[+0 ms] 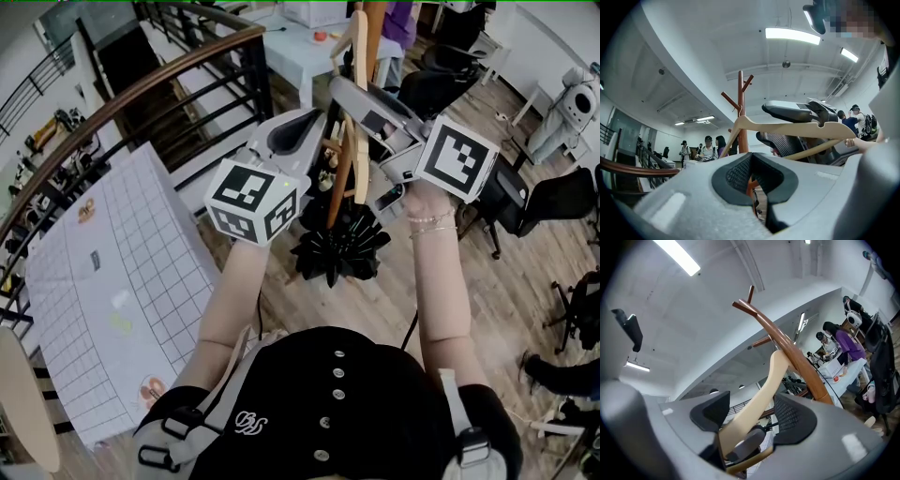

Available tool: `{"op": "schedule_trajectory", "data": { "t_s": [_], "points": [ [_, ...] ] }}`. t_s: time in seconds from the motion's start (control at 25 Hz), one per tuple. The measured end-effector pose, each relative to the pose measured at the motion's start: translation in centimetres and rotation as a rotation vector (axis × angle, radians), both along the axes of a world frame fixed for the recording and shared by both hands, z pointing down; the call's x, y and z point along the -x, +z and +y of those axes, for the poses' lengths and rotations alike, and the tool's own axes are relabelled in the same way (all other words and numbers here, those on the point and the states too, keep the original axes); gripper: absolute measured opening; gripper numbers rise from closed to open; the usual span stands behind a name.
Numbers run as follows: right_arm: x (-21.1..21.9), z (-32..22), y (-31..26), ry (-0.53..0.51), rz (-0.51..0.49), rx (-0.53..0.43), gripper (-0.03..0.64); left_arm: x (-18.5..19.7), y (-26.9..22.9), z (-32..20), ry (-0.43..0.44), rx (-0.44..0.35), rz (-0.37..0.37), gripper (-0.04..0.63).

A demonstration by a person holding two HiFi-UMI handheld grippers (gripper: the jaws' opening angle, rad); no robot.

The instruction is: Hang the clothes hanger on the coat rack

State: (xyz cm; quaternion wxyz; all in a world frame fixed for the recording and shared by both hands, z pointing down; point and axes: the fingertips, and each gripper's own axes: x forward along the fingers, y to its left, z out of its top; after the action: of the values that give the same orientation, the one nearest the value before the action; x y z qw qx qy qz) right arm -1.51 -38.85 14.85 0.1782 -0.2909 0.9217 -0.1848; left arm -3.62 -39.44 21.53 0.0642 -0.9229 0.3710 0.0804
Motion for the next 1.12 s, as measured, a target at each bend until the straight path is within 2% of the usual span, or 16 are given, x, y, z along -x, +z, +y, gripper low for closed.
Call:
{"op": "schedule_trajectory", "data": {
  "t_s": [0.52,0.92,1.12],
  "points": [
    [-2.2,3.3,0.2,0.04,-0.03,-0.058,0.286,-1.0,0.4,2.5,0.025,0.01,0.016,-0.002],
    [-3.0,4.9,2.2,0.069,0.005,-0.101,0.284,-0.4,1.4,4.0,0.012,0.036,0.033,-0.002],
    [-3.2,5.5,4.3,0.077,0.043,-0.097,0.225,0.5,2.6,4.3,-0.005,0.07,0.046,-0.002]
  ]
}}
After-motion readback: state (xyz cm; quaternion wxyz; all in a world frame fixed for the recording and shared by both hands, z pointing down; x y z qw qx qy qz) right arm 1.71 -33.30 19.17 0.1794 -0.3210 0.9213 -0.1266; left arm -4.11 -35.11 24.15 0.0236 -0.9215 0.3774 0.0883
